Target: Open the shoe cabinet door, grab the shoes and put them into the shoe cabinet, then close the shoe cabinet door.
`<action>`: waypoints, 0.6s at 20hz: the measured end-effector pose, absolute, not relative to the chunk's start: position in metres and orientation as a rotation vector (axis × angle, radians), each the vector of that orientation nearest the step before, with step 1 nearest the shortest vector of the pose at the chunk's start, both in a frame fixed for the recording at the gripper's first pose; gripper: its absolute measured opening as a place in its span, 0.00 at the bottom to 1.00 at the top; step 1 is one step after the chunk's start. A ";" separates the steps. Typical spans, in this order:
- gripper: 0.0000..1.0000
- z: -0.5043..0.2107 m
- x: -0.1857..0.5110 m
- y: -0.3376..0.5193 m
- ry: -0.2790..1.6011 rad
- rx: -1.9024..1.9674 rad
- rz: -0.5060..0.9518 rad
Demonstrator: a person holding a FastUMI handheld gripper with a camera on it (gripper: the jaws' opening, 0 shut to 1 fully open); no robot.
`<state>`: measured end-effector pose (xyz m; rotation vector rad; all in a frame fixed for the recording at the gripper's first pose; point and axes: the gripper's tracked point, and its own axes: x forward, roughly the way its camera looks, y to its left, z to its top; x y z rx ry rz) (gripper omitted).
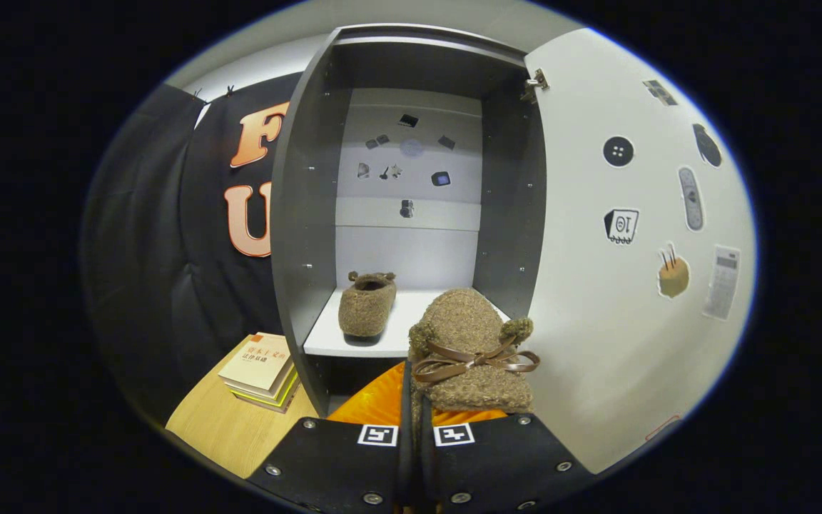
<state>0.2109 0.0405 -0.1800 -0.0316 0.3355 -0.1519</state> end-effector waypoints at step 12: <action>0.04 -0.184 0.384 0.013 0.307 -0.002 -0.042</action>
